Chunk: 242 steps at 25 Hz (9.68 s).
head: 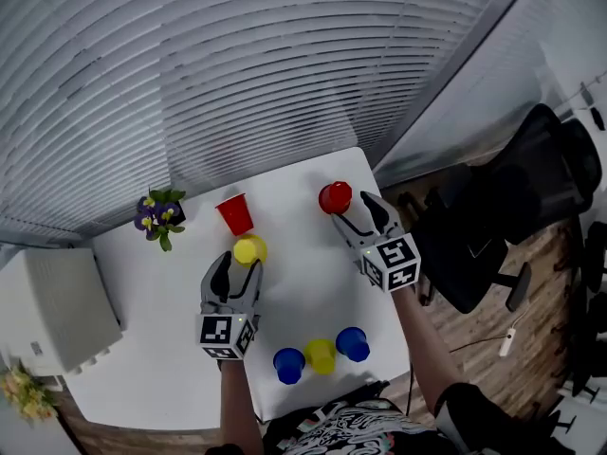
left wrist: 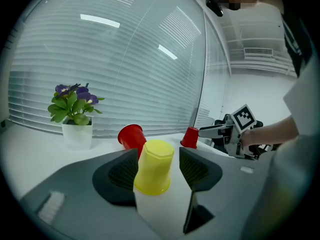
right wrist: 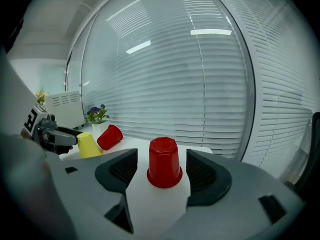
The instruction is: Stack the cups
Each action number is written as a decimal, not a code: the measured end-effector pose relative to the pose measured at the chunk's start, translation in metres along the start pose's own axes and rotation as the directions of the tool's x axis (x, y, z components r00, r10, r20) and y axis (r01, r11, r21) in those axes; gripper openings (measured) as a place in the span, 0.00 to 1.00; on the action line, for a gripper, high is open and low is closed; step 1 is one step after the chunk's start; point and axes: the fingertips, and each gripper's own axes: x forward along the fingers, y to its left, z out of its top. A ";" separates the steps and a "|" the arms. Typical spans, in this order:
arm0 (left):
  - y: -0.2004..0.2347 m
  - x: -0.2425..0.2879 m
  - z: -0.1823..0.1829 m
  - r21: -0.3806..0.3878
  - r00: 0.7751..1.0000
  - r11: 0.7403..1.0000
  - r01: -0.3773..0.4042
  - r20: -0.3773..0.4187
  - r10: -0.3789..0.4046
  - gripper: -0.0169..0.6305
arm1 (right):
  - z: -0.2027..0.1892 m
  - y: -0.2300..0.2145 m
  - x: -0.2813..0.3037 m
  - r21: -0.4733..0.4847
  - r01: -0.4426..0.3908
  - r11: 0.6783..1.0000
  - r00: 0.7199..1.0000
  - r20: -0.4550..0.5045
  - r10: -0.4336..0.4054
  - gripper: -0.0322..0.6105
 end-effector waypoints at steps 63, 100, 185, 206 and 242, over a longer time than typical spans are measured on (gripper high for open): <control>-0.057 -0.085 0.045 0.085 0.993 0.993 -0.081 0.089 0.073 0.37 | 0.024 0.079 -0.112 -0.074 -0.073 0.995 0.995 0.057 0.078 0.40; -0.162 -0.174 0.013 0.097 0.995 0.995 0.031 0.093 -0.040 0.37 | -0.010 0.173 -0.233 -0.118 -0.165 0.979 0.983 0.063 0.174 0.40; -0.170 -0.204 0.033 0.078 0.980 0.996 0.052 0.187 -0.066 0.45 | -0.027 0.189 -0.270 -0.107 -0.270 0.957 0.959 0.058 0.277 0.51; -0.049 -0.119 0.053 0.534 0.991 0.839 0.102 -0.130 -0.038 0.45 | -0.012 0.119 -0.246 0.066 -0.048 0.997 0.994 0.103 0.041 0.46; 0.050 0.065 -0.009 0.877 0.936 -0.330 0.349 -0.307 0.174 0.46 | -0.063 0.091 -0.240 0.297 0.213 0.931 0.977 -0.070 -0.201 0.46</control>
